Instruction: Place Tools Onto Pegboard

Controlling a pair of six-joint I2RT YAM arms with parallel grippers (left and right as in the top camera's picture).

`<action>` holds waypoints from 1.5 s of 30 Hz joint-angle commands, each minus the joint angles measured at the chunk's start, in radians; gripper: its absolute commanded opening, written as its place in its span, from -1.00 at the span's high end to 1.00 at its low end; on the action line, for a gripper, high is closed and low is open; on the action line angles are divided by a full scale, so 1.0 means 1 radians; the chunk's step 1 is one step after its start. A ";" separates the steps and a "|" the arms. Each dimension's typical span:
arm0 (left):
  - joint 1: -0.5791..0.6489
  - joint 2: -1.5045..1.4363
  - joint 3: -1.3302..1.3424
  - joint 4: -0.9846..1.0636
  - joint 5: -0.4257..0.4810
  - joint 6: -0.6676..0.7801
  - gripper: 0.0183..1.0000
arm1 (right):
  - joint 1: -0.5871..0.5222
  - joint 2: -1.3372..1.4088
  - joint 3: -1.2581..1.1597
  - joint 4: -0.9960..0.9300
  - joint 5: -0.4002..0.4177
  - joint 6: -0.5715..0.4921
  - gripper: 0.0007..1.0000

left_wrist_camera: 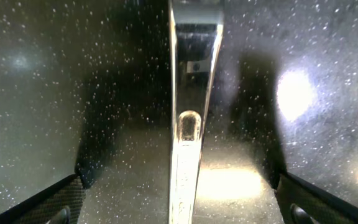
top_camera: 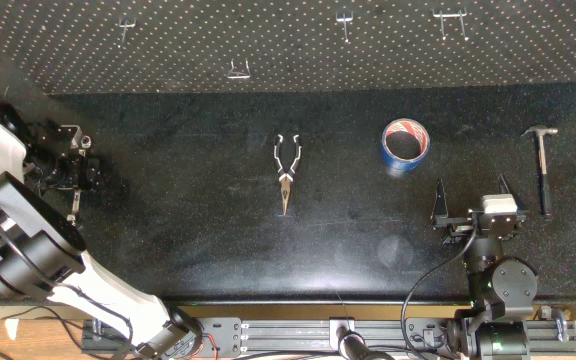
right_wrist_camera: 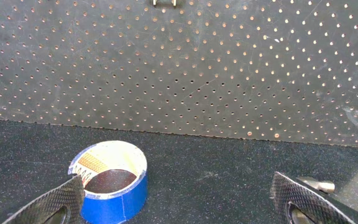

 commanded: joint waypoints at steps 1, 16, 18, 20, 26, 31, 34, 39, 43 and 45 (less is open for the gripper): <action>0.002 0.018 0.018 0.016 0.047 -0.037 -0.99 | 0.007 -0.007 -0.006 0.000 -0.009 -0.013 -0.95; 0.003 0.018 0.018 0.017 0.057 -0.037 0.98 | 0.007 -0.007 -0.006 0.000 -0.009 -0.013 -0.95; 0.003 0.018 0.018 0.017 0.057 -0.037 0.98 | 0.007 -0.007 -0.006 0.000 -0.009 -0.013 -0.95; 0.003 0.018 0.018 0.017 0.057 -0.037 0.98 | 0.007 -0.007 -0.006 0.000 -0.009 -0.013 -0.95; 0.002 0.014 0.018 0.025 0.058 -0.037 0.98 | 0.007 -0.007 -0.006 0.000 -0.009 -0.013 -0.95; 0.002 -0.101 0.018 0.098 0.065 -0.037 0.98 | 0.007 -0.007 -0.006 0.000 -0.009 -0.013 -0.95; 0.004 -0.210 0.018 0.095 0.170 -0.047 0.98 | 0.007 -0.007 -0.006 0.000 -0.009 -0.013 -0.95; 0.004 -0.436 -0.005 0.076 0.218 -0.141 0.98 | 0.007 -0.007 -0.006 0.000 -0.009 -0.013 -0.95; 0.003 -0.568 -0.011 -0.051 0.271 -0.150 0.98 | 0.007 -0.007 -0.006 0.000 -0.009 -0.013 -0.95; 0.003 -0.583 -0.012 -0.086 0.322 -0.150 0.98 | 0.007 -0.007 -0.006 0.000 -0.009 -0.013 -0.95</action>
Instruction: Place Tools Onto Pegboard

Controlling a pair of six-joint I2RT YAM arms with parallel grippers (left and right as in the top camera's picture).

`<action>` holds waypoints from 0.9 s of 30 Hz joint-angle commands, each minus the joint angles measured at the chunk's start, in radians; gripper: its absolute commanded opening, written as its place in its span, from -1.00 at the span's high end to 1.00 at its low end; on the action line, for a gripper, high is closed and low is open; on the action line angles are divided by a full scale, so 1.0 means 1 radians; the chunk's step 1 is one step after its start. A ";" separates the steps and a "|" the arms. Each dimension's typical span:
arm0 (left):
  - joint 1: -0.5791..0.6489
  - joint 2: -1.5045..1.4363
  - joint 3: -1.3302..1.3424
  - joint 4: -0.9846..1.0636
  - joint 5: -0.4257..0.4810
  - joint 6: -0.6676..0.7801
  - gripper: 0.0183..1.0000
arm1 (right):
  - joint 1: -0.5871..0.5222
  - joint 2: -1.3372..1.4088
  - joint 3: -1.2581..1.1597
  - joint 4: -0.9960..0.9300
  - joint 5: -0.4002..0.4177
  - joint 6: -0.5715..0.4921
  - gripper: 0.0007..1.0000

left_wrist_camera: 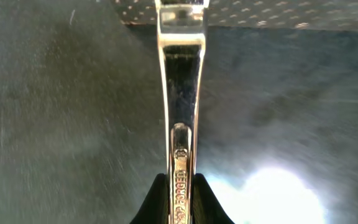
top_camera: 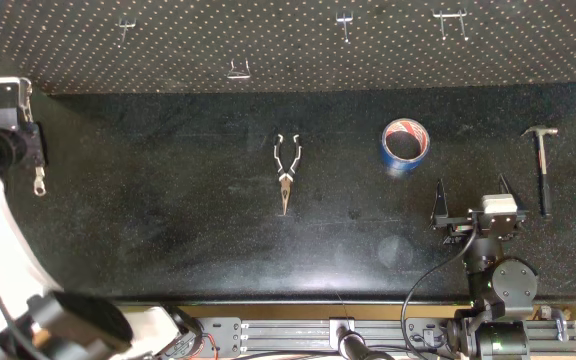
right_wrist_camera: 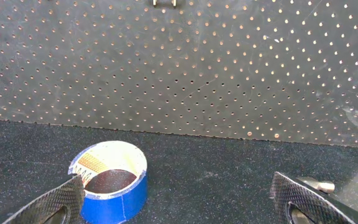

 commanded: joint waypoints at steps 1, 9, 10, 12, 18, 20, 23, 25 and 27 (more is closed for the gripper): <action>0.005 -0.050 -0.018 -0.051 0.135 -0.040 0.98 | 0.007 -0.007 -0.006 0.000 -0.009 -0.013 -0.95; -0.113 -0.108 -0.430 0.686 -0.157 -0.181 0.98 | 0.007 -0.007 -0.006 0.000 -0.009 -0.013 -0.95; -0.163 -0.121 -0.472 0.729 -0.181 -0.182 0.98 | 0.007 -0.007 -0.006 0.000 -0.009 -0.013 -0.95; -0.256 -0.140 -0.506 0.751 -0.179 -0.204 0.98 | 0.007 -0.007 -0.006 0.000 -0.009 -0.013 -0.95; -0.550 -0.209 -0.512 0.788 -0.198 -0.397 0.98 | 0.007 -0.007 -0.006 0.000 -0.009 -0.013 -0.95; -0.599 -0.227 -0.512 0.796 -0.279 -0.420 0.98 | 0.007 -0.007 -0.006 0.000 -0.009 -0.013 -0.95; -0.617 -0.240 -0.512 0.791 -0.352 -0.420 0.98 | 0.007 -0.007 -0.006 0.000 -0.009 -0.013 -0.95; -0.614 -0.245 -0.512 0.789 -0.359 -0.420 0.98 | 0.007 -0.007 -0.006 0.000 -0.009 -0.013 -0.95; -0.612 -0.249 -0.512 0.784 -0.359 -0.420 0.98 | 0.007 -0.007 -0.006 0.000 -0.009 -0.013 -0.95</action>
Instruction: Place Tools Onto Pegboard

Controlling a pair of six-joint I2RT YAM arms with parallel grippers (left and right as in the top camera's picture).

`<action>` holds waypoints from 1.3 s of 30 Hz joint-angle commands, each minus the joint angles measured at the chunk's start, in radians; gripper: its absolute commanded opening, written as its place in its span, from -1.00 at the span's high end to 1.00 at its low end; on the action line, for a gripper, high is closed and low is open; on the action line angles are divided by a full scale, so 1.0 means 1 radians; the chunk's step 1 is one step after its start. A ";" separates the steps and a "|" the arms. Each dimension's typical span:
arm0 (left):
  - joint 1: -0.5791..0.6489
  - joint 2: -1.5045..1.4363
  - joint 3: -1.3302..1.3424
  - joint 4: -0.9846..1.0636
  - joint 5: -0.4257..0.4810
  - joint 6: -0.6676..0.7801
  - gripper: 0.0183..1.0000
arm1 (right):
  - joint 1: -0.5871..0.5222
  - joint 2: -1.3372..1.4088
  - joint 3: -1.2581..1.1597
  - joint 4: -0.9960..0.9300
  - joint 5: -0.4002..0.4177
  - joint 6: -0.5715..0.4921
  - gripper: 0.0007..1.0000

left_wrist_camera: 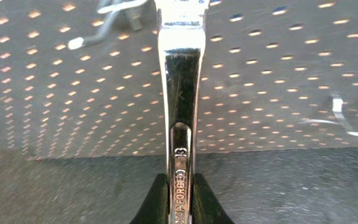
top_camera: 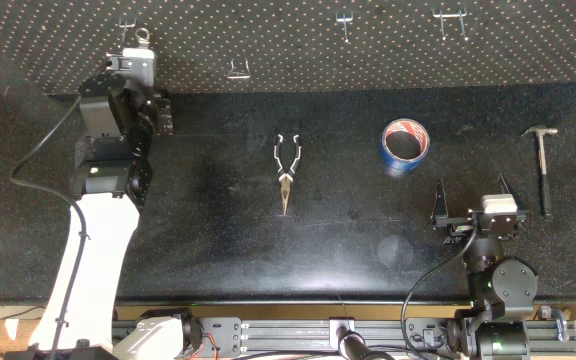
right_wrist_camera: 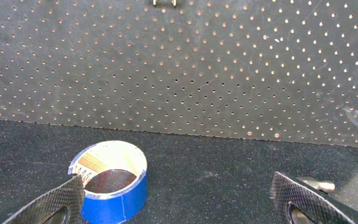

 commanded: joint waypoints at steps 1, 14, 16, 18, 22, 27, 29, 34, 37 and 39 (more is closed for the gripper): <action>0.010 -0.036 0.010 -0.007 -0.075 -0.030 0.98 | 0.007 -0.007 -0.006 0.000 -0.009 -0.013 -0.95; 0.042 -0.129 0.003 -0.109 -0.064 -0.106 0.98 | 0.007 -0.007 -0.006 0.000 -0.009 -0.013 -0.95; 0.063 -0.126 0.003 -0.109 -0.039 -0.106 0.98 | 0.007 -0.007 -0.006 0.000 -0.009 -0.013 -0.95; 0.064 -0.121 0.003 -0.109 -0.033 -0.105 0.98 | 0.007 -0.007 -0.006 0.000 -0.009 -0.013 -0.95; 0.064 -0.109 0.003 -0.122 -0.026 -0.105 0.98 | 0.007 -0.007 -0.006 0.000 -0.009 -0.013 -0.95; 0.063 -0.090 0.003 -0.132 0.008 -0.098 0.98 | 0.007 -0.007 -0.006 0.000 -0.009 -0.013 -0.95; 0.063 -0.085 0.003 -0.131 0.008 -0.097 0.98 | 0.007 -0.007 -0.006 0.000 -0.009 -0.013 -0.95; 0.063 -0.064 0.003 -0.130 0.012 -0.098 0.98 | 0.007 -0.007 -0.006 0.000 -0.009 -0.013 -0.95; 0.063 -0.056 0.003 -0.130 0.012 -0.097 0.98 | 0.007 -0.007 -0.006 0.000 -0.009 -0.013 -0.95; 0.063 -0.054 0.003 -0.130 0.012 -0.098 0.98 | 0.007 -0.007 -0.006 0.000 -0.009 -0.013 -0.95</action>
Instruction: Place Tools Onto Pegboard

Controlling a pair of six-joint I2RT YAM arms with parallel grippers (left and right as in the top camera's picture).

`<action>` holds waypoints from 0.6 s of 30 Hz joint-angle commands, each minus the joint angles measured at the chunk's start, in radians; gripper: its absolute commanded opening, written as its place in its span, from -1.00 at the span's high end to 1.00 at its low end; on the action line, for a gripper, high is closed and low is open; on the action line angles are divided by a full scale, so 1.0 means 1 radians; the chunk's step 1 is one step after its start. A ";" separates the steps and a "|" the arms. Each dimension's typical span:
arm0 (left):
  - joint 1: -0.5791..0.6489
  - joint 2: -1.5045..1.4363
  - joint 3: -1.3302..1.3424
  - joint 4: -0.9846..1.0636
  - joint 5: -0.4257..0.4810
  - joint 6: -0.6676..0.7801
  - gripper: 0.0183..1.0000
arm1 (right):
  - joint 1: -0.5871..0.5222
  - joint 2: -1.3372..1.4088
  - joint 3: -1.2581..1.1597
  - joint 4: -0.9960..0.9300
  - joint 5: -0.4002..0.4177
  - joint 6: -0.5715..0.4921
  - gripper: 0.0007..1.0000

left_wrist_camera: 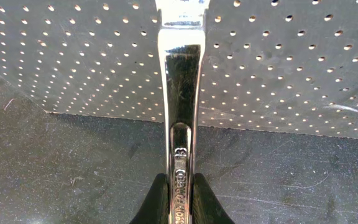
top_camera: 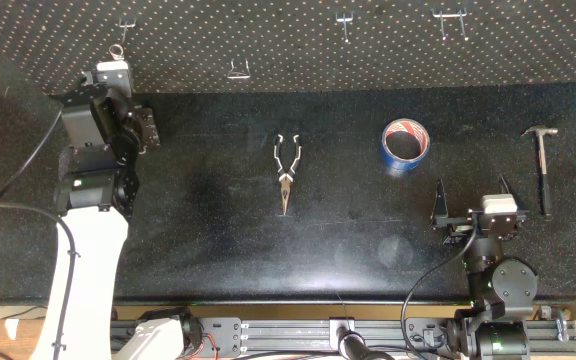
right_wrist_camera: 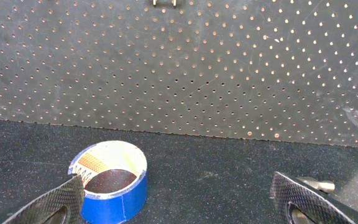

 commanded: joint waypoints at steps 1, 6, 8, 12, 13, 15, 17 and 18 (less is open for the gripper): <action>0.001 0.013 0.003 0.007 0.017 -0.006 0.98 | 0.007 -0.007 -0.006 0.000 -0.009 -0.013 -0.95; 0.001 0.026 0.003 0.007 0.017 -0.006 0.98 | 0.007 -0.007 -0.006 0.000 -0.009 -0.013 -0.95; 0.001 0.030 0.003 0.007 0.017 -0.006 0.98 | 0.007 -0.007 -0.006 0.000 -0.009 -0.013 -0.95; 0.001 0.038 0.003 0.010 0.017 -0.006 0.98 | 0.007 -0.007 -0.006 0.000 -0.009 -0.013 -0.95; 0.001 0.041 0.003 0.011 0.017 -0.006 0.98 | 0.007 -0.007 -0.006 0.000 -0.009 -0.013 -0.95; 0.001 0.043 0.003 0.019 0.017 -0.006 0.98 | 0.007 -0.007 -0.006 0.000 -0.009 -0.013 -0.95; 0.001 0.046 0.003 0.027 0.017 -0.006 0.98 | 0.007 -0.007 -0.006 0.000 -0.009 -0.013 -0.95; 0.001 0.048 0.003 0.031 0.017 -0.006 0.98 | 0.007 -0.007 -0.006 0.000 -0.009 -0.013 -0.95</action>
